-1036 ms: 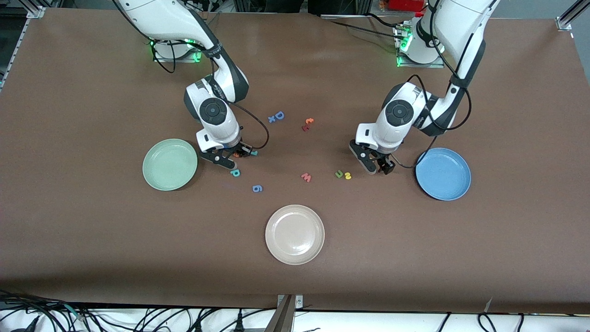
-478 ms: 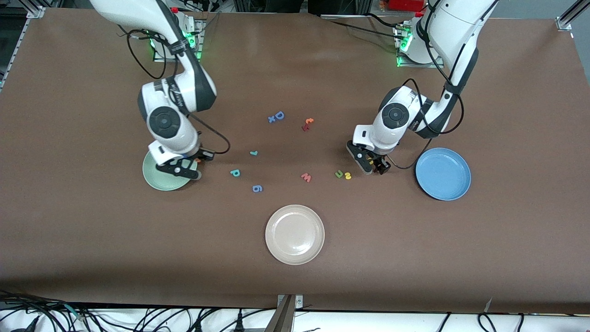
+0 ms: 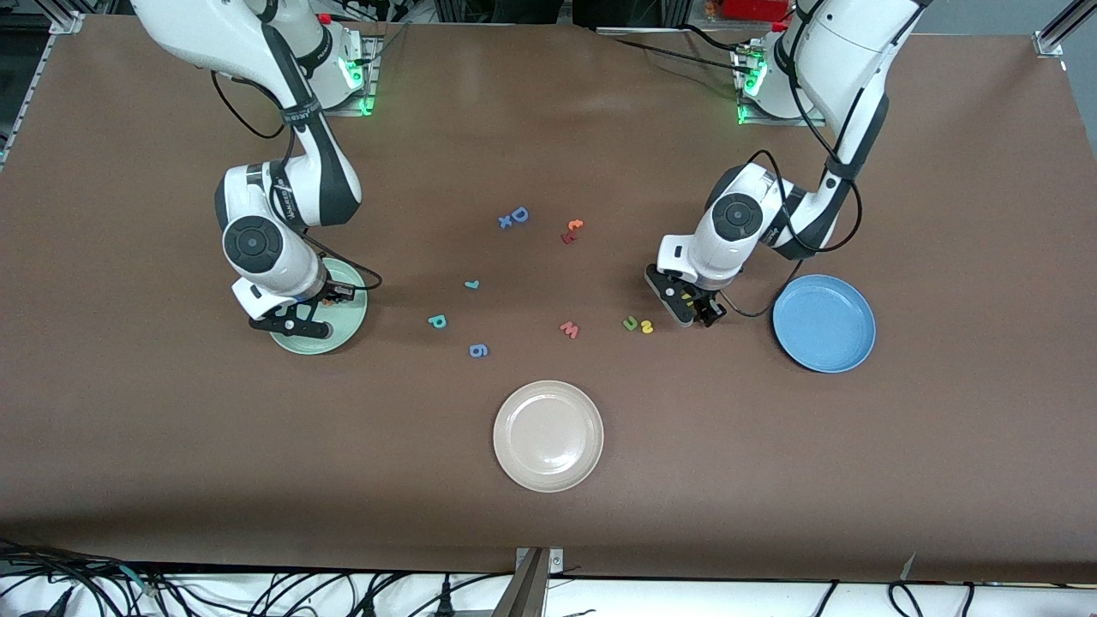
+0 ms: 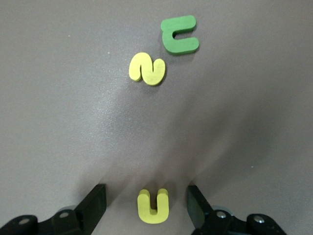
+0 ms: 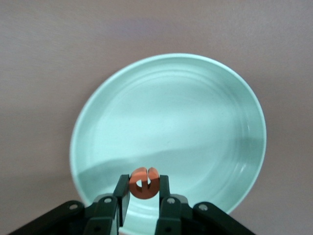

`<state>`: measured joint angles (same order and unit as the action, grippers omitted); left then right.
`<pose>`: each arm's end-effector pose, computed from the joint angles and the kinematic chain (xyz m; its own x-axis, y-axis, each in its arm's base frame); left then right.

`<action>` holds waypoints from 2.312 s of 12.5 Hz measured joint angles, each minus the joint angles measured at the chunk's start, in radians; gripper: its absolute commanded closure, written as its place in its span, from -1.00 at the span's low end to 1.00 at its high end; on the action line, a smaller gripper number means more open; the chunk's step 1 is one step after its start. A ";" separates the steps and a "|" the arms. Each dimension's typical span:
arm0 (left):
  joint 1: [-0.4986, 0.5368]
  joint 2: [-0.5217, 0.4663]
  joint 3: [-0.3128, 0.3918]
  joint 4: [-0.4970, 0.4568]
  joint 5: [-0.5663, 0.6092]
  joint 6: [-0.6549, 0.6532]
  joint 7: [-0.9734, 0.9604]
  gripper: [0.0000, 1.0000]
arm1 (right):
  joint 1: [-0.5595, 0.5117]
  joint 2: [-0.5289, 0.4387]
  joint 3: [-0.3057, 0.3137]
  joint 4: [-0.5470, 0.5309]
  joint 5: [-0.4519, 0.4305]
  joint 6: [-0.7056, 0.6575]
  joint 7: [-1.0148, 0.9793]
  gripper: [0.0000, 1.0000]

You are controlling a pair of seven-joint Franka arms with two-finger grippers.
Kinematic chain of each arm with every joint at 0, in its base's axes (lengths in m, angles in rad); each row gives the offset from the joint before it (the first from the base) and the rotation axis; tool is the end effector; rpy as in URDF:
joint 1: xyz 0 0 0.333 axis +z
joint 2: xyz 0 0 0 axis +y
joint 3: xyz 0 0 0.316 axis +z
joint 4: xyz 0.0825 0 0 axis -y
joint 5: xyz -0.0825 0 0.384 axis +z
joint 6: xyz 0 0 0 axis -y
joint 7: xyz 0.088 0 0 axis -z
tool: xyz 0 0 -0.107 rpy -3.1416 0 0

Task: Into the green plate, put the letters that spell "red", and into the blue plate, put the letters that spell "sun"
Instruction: 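Grasp the orange e with the right gripper while the left gripper grasps the u, then drop the e on the green plate while the left gripper carries the u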

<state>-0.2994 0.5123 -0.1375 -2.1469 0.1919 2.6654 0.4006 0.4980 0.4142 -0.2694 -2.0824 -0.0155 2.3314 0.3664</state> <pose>0.5108 -0.2465 0.1624 0.5489 -0.8359 0.0039 -0.8355 -0.5488 -0.0266 0.5556 0.1293 0.2201 0.9878 -0.1200 -0.0998 -0.1027 -0.9812 0.1631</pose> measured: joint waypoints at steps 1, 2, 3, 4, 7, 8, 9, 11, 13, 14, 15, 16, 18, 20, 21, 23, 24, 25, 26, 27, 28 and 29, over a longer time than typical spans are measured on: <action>0.000 0.000 0.004 0.000 0.001 0.000 0.000 -0.55 | -0.004 0.008 0.000 -0.023 0.000 0.034 -0.005 0.86; 0.000 0.000 0.012 0.000 0.007 0.001 0.000 -0.53 | -0.007 0.016 0.000 -0.036 0.000 0.050 -0.009 0.86; 0.000 0.000 0.021 0.000 0.018 0.002 0.000 -0.52 | -0.009 0.024 0.000 -0.041 0.000 0.056 -0.011 0.83; 0.000 0.000 0.026 0.000 0.029 0.002 0.000 -0.48 | -0.011 0.030 0.000 -0.042 0.000 0.056 -0.012 0.54; 0.000 0.000 0.028 0.000 0.032 0.003 0.000 -0.20 | -0.015 0.038 0.000 -0.041 0.000 0.058 -0.012 -0.88; 0.000 0.000 0.032 0.001 0.033 0.006 0.000 -0.08 | -0.015 0.038 0.000 -0.038 0.000 0.058 -0.012 -0.93; 0.000 0.000 0.034 0.002 0.034 0.007 0.001 0.03 | -0.015 0.036 0.000 -0.034 0.000 0.058 -0.013 -0.94; 0.000 0.000 0.035 0.002 0.034 0.007 0.001 0.31 | -0.015 0.029 0.003 -0.006 0.006 0.024 -0.013 -0.93; 0.000 0.000 0.036 0.002 0.034 0.007 0.001 0.56 | -0.011 0.018 0.018 0.068 0.071 -0.090 -0.007 -0.93; -0.001 -0.001 0.036 0.003 0.034 0.007 0.001 0.65 | -0.005 0.013 0.027 0.107 0.107 -0.139 0.010 -0.92; -0.001 -0.001 0.036 0.003 0.034 0.007 0.000 0.73 | 0.008 0.010 0.032 0.129 0.128 -0.159 0.043 -0.92; -0.001 -0.001 0.036 0.003 0.034 0.007 0.000 0.76 | 0.030 0.010 0.036 0.140 0.139 -0.162 0.096 -0.92; -0.001 -0.001 0.036 0.009 0.030 0.007 -0.003 0.79 | 0.091 0.015 0.041 0.149 0.143 -0.140 0.252 -0.92; 0.001 -0.011 0.041 0.023 -0.016 -0.010 -0.004 0.85 | 0.131 0.037 0.043 0.155 0.146 -0.077 0.382 -0.90; 0.007 -0.027 0.047 0.033 -0.036 -0.044 -0.004 0.85 | 0.140 0.059 0.043 0.163 0.153 -0.048 0.445 -0.88; 0.033 -0.075 0.055 0.062 -0.050 -0.145 -0.004 0.83 | 0.156 0.116 0.044 0.212 0.167 -0.023 0.571 -0.84; 0.054 -0.100 0.058 0.073 -0.052 -0.188 -0.004 0.81 | 0.166 0.147 0.044 0.249 0.170 -0.022 0.624 -0.77; 0.079 -0.121 0.063 0.075 -0.052 -0.214 0.002 0.74 | 0.175 0.179 0.044 0.286 0.171 -0.021 0.670 -0.74; 0.100 -0.132 0.079 0.075 -0.052 -0.227 0.020 0.70 | 0.180 0.208 0.044 0.318 0.171 -0.021 0.704 -0.71; 0.113 -0.134 0.106 0.073 -0.052 -0.232 0.042 0.69 | 0.183 0.234 0.046 0.344 0.173 -0.021 0.723 -0.66; 0.121 -0.133 0.141 0.068 -0.052 -0.234 0.067 0.65 | 0.184 0.255 0.050 0.361 0.180 -0.019 0.734 -0.64; 0.131 -0.130 0.170 0.058 -0.052 -0.234 0.095 0.62 | 0.185 0.272 0.054 0.373 0.191 -0.011 0.738 -0.58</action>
<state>-0.1682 0.3822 0.0326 -2.0889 0.1403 2.4315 0.4959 0.6826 0.6860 -0.2156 -1.7098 0.1750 2.3206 1.1042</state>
